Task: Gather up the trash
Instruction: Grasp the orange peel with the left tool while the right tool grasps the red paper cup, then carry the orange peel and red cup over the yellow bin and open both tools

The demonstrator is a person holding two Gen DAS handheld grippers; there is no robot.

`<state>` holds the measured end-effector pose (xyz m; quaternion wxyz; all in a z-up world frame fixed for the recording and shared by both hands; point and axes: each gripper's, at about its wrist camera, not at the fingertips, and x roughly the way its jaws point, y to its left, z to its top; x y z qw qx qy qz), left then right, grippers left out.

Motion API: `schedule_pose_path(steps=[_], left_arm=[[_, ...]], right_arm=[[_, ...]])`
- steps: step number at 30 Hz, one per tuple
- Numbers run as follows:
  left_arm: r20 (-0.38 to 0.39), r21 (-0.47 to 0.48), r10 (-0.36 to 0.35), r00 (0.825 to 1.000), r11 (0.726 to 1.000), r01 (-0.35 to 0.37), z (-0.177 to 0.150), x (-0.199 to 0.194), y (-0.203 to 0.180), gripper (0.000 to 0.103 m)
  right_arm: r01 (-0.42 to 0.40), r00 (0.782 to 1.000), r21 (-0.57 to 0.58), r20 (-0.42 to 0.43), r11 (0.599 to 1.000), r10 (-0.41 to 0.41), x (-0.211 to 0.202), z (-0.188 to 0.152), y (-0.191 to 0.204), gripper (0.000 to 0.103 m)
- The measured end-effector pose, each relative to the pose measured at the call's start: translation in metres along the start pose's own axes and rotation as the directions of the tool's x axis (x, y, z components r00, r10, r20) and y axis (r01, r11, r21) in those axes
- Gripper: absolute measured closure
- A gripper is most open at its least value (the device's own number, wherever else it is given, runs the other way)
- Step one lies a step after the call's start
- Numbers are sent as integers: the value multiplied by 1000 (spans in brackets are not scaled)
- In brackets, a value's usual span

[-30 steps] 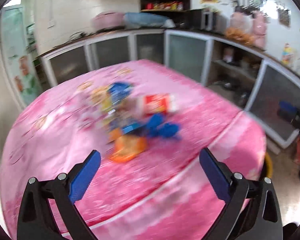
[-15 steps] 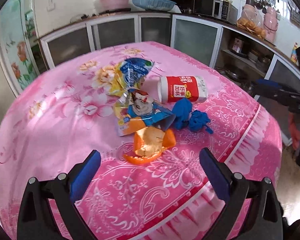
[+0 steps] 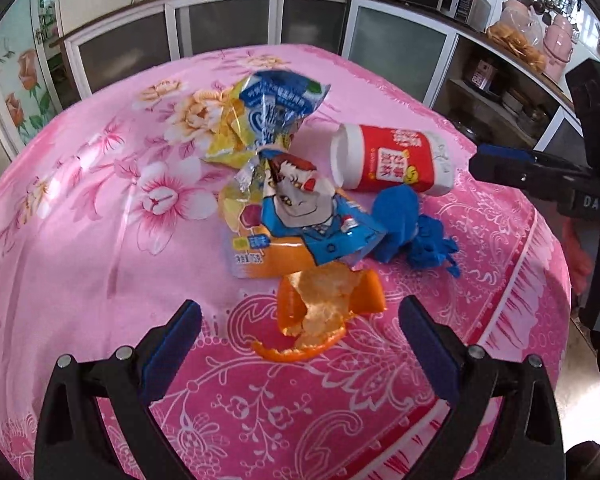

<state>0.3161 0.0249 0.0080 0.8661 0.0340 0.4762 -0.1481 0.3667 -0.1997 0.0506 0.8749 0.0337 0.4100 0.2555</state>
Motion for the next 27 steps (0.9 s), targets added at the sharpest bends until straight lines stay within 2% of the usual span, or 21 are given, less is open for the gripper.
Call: schedule_pose_path(steps=[7,10,11,12,13,14,15,16,18,19,22,27], left_arm=[[-45,13,-20,999,1000,20,6,21,1,8],[-55,1,-35,998,999,35,11,27,4,8],[-58,-5,-38,998,999,38,11,30,5,8],[-63,-10,-43,997,999,43,12,32,7,15],[-73,-16,-44,996,999,43,12,35,8,24],[-73,-18,-38,997,999,36,12,36,9,28],[-71,-16,-31,997,999,30,13,35,9,39],[-73,-14,-34,997,999,33,14,35,10,54],[-80,-14,-50,996,999,49,16,33,12,75],[-78,-21,-58,995,998,57,18,31,13,81],[-73,-16,-60,996,998,59,20,25,12,87],[-44,-18,-69,997,997,68,18,4,12,88]], right_arm=[[-43,997,-6,-67,999,43,30,11,5,45],[-50,995,-20,-82,999,49,38,13,9,56],[-50,995,-26,-91,998,47,41,14,11,64],[-53,994,-27,-96,998,50,43,15,12,71],[-48,994,-27,-99,998,45,45,15,13,73],[-39,994,-32,-101,999,36,46,15,14,80],[-37,995,-33,-98,999,33,46,15,14,89],[-41,994,-28,-99,999,38,46,15,14,92],[-43,994,-26,-97,999,40,45,15,15,99],[-34,996,-26,-87,999,32,43,16,16,101],[-45,997,-10,-64,999,44,36,19,17,101],[-32,999,-35,-20,999,32,13,21,26,101]])
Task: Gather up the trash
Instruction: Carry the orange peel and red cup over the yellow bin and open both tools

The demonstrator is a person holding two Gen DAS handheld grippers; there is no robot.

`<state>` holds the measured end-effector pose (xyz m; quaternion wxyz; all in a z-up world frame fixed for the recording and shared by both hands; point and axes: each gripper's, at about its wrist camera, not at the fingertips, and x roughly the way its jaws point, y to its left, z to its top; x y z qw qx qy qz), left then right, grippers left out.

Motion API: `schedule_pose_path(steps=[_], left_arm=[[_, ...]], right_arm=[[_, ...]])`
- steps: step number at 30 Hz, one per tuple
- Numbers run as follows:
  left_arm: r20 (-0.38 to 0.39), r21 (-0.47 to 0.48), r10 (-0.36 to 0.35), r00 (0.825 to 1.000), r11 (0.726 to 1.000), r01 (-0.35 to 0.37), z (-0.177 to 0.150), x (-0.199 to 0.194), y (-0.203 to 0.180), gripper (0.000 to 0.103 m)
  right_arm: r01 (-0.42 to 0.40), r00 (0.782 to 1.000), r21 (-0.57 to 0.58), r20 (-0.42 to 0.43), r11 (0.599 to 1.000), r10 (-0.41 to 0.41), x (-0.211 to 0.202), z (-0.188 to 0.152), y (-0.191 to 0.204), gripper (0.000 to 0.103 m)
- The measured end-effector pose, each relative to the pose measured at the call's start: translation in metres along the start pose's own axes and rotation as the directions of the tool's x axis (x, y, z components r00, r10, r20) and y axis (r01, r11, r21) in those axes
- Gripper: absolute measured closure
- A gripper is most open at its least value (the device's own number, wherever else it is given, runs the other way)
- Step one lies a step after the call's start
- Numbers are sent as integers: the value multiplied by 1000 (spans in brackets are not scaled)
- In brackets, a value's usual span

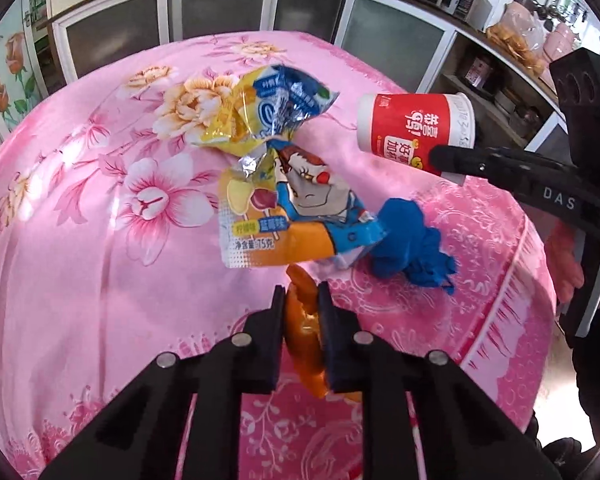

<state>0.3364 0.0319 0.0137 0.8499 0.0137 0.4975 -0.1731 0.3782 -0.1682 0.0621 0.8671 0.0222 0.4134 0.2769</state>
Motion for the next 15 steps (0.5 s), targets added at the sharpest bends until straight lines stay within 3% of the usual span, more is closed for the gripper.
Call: schedule_pose_path(steps=[8,15], left_arm=[[78,-7,-5,997,1000,6,-28,-54,-5,88],[123,25,-42,992,999,40,-51,-83,-31,88]], right_arm=[[10,999,1,51,1000,-10,-52,-15,9,101],[81,990,27,114,996,-83,-119,-60,9,101]])
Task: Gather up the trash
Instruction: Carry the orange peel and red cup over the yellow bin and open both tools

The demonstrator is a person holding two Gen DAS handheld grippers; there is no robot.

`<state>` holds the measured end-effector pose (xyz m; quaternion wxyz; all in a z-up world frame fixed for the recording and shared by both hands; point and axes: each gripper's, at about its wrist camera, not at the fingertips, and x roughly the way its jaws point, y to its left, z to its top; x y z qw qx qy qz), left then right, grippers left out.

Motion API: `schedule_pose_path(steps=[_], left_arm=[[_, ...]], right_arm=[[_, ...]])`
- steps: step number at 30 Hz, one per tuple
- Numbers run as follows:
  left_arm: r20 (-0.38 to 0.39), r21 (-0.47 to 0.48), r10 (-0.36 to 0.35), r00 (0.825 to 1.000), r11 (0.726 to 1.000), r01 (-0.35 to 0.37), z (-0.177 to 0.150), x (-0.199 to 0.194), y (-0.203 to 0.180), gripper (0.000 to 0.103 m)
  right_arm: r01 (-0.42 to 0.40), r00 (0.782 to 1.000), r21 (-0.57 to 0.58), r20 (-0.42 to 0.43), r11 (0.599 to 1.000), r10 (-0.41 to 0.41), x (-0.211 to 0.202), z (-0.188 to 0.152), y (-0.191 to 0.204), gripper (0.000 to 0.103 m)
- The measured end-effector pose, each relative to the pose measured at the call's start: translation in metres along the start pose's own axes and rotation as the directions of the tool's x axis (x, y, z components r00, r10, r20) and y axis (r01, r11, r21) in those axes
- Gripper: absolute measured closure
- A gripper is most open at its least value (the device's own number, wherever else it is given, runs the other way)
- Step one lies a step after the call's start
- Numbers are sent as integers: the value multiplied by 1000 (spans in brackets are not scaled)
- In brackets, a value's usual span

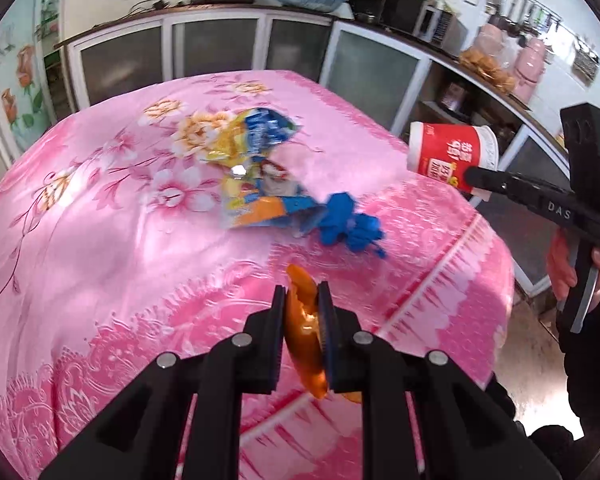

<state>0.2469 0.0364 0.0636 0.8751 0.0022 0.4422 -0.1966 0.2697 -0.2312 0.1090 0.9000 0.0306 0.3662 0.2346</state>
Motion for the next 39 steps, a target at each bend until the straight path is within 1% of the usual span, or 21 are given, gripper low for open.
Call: schedule_pose_path(steps=[3,4,6,9,10,12,14,17,18,19,21,23,24,25,26,27,32,33,36,39], left_arm=[[5,35,-30,1000,999,30,-2,-3,-20,88],[8,48,-47,999,998,46,-1,-2,-29,88],[13,83,-83,996,993,82,0,-1,-51,88],[15,145,-156,988,978,152,8,5,-93,88],[13,159,-173,985,973,169,10,8,-104,88],[2,201,-204,979,959,200,14,17,-133,88],[-22,254,-260,965,932,257,18,29,-168,88],[-53,312,-313,948,897,314,20,45,-213,88],[-65,325,-330,942,885,333,20,50,-225,88],[-78,339,-346,935,873,351,21,55,-239,88],[-106,376,-372,922,844,383,21,69,-274,88],[-130,398,-391,911,821,409,20,82,-297,88],[-153,409,-399,904,807,425,19,91,-314,88],[-163,414,-403,901,801,433,19,97,-325,88],[-184,421,-413,892,787,451,17,105,-341,88],[-196,427,-418,887,778,461,16,111,-350,88],[-263,461,-408,874,743,485,11,151,-407,88],[-274,466,-404,873,738,488,10,157,-416,88],[-297,499,-363,883,729,468,7,182,-445,88],[-329,510,-338,882,722,467,3,203,-465,88]], right_arm=[[39,999,25,28,999,-40,-31,-18,-9,101],[65,997,43,43,997,-67,-47,-27,-15,101],[95,993,70,59,993,-100,-67,-39,-24,101],[159,982,133,81,978,-171,-103,-63,-44,101],[189,976,156,83,970,-203,-116,-74,-53,101],[224,966,199,81,954,-244,-134,-91,-67,101],[274,952,251,68,928,-299,-155,-113,-86,101],[331,931,315,47,890,-363,-176,-140,-109,101],[363,916,339,38,868,-398,-185,-152,-119,101],[382,908,352,29,854,-418,-188,-160,-124,101],[405,895,404,8,820,-445,-199,-182,-143,101],[419,887,438,-12,795,-461,-202,-200,-157,101],[428,883,453,-23,782,-470,-204,-209,-164,101],[430,881,475,-38,767,-471,-204,-219,-173,101],[430,881,499,-49,752,-471,-203,-230,-182,101],[430,880,513,-56,743,-471,-203,-237,-188,101],[446,871,578,-106,683,-479,-194,-276,-221,101],[446,872,586,-114,676,-476,-192,-282,-226,101],[456,870,617,-154,642,-469,-184,-301,-247,101],[454,875,639,-189,620,-446,-174,-316,-264,101]])
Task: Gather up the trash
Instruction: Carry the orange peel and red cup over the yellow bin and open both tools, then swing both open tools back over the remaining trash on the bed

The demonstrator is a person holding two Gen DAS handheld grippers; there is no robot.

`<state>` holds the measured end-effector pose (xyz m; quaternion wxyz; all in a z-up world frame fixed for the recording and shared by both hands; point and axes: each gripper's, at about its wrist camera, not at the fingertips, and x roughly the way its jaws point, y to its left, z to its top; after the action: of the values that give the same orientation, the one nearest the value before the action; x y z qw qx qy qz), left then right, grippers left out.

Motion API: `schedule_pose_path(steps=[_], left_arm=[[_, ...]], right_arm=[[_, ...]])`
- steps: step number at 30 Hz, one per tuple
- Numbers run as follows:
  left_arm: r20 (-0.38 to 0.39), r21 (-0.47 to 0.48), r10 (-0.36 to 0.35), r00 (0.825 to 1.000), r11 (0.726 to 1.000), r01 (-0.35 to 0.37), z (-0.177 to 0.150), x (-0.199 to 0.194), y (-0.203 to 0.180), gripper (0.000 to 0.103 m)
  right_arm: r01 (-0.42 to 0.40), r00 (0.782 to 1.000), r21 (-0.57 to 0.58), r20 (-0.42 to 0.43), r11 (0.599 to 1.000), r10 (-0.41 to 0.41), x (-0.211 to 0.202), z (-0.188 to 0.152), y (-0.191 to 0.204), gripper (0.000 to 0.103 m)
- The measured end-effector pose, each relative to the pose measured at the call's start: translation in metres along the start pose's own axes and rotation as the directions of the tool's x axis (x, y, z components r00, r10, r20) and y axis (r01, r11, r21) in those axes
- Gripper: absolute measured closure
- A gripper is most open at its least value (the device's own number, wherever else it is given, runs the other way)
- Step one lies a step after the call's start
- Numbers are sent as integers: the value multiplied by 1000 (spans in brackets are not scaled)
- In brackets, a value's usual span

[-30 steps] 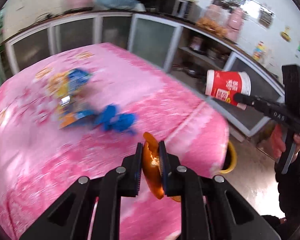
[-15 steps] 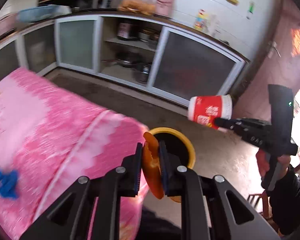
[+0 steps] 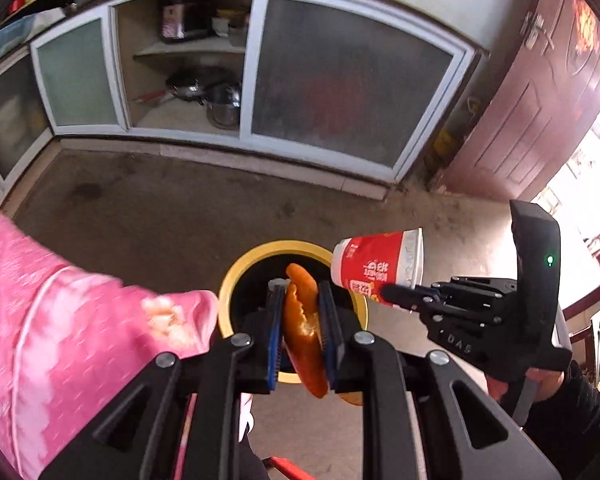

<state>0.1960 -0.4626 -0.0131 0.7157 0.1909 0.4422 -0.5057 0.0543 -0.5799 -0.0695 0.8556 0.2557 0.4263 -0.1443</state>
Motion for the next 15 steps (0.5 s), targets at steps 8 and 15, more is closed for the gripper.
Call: schedule_pose_path(steps=[8,15], left_arm=[[-98,-7,18,995,1000,-19,12,76,-3,87],[-73,-39,16,997,999,-19,21,84,-4,45]], right_arm=[[21,997,45,-71,999,-18,42,-6,-23,101],[71,989,35,-132,997,-66,61,-9,-36,98]])
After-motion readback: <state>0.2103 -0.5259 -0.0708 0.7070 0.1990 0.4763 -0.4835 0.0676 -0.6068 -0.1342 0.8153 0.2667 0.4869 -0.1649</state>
